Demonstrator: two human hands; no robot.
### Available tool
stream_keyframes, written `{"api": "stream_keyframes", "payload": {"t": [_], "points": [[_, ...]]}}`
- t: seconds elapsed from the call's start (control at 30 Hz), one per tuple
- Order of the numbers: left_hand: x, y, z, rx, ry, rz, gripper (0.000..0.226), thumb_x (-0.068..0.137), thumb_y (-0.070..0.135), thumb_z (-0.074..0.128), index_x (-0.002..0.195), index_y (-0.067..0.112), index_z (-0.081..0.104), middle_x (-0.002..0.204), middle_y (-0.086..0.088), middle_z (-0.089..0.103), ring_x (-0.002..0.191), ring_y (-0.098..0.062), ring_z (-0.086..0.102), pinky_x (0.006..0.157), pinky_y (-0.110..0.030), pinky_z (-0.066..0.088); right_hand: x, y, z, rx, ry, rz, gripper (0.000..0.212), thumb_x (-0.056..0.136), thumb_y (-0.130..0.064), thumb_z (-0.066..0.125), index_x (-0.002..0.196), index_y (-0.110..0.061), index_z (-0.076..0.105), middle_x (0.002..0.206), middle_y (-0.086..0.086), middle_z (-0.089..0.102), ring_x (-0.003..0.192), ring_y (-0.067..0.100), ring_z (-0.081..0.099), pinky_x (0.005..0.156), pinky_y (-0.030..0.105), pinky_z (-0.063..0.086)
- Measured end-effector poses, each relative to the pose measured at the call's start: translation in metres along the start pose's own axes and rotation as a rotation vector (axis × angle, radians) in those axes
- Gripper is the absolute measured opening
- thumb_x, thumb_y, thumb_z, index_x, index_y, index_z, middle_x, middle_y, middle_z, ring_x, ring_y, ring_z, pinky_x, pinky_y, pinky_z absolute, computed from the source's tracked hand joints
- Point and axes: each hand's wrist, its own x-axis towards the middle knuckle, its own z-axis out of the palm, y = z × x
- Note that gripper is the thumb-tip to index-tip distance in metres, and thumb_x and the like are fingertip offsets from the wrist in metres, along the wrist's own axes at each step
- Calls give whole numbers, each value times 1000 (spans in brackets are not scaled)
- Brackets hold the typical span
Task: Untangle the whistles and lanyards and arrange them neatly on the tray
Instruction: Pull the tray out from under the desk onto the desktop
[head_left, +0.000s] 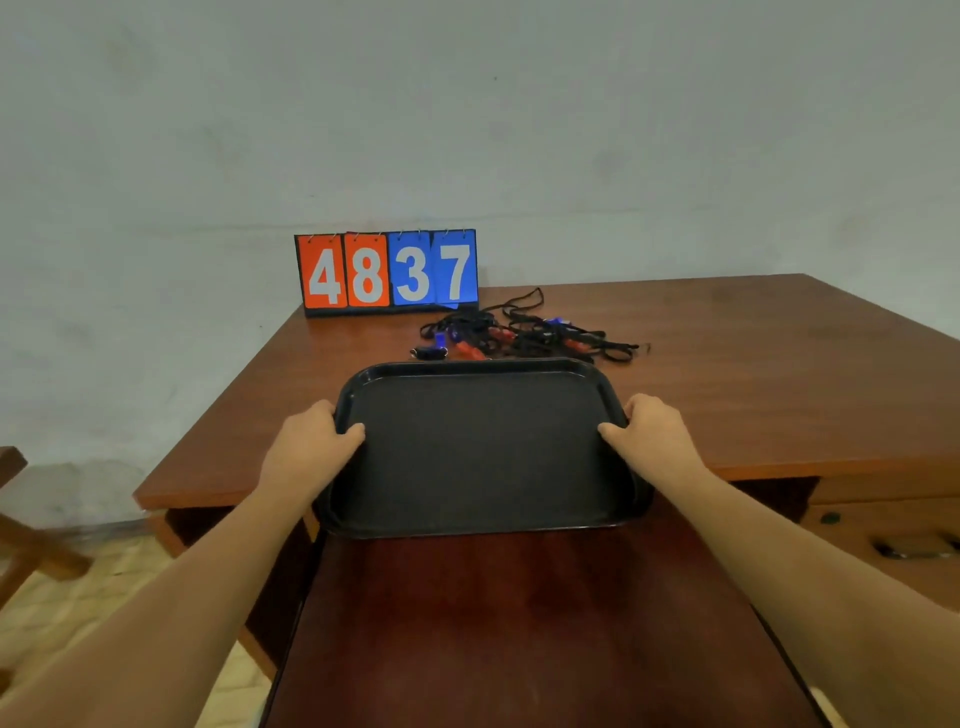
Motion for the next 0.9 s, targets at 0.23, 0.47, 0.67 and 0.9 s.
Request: {"api": "stream_keyframes", "payload": {"t": [0.23,0.47,0.67,0.9], "points": [[27,-8,11,103,-43,-18,26,88,43,57,85,18,54,77,-1,61,71,-19,60,56,-30,48,28,-4,16,-108,-29,-38,26,91,-34,64,92,-10,54,87,6,58,74,21,57,58,31,48],[45,-13,21,42,-85,13,47,84,48,63,122,21,56,115,-5,56,110,-29,48,90,-41,41,39,-7,23,-170,-4,-47,33,86,-44,63,93,-13,54,93,4,54,85,25,55,75,41,53],[62,-10,19,-46,-152,-16,46,83,48,66,117,20,56,114,-3,56,107,-25,53,90,-44,50,51,-15,23,-126,-47,-14,30,86,-44,63,92,-15,54,92,5,57,83,24,59,76,44,56],[105,8,11,-117,-55,-19,45,88,37,64,127,18,52,131,-8,47,121,-26,48,100,-47,47,86,-37,9,-110,49,-126,27,89,-32,62,109,-13,61,109,7,54,95,23,55,84,39,53]]}}
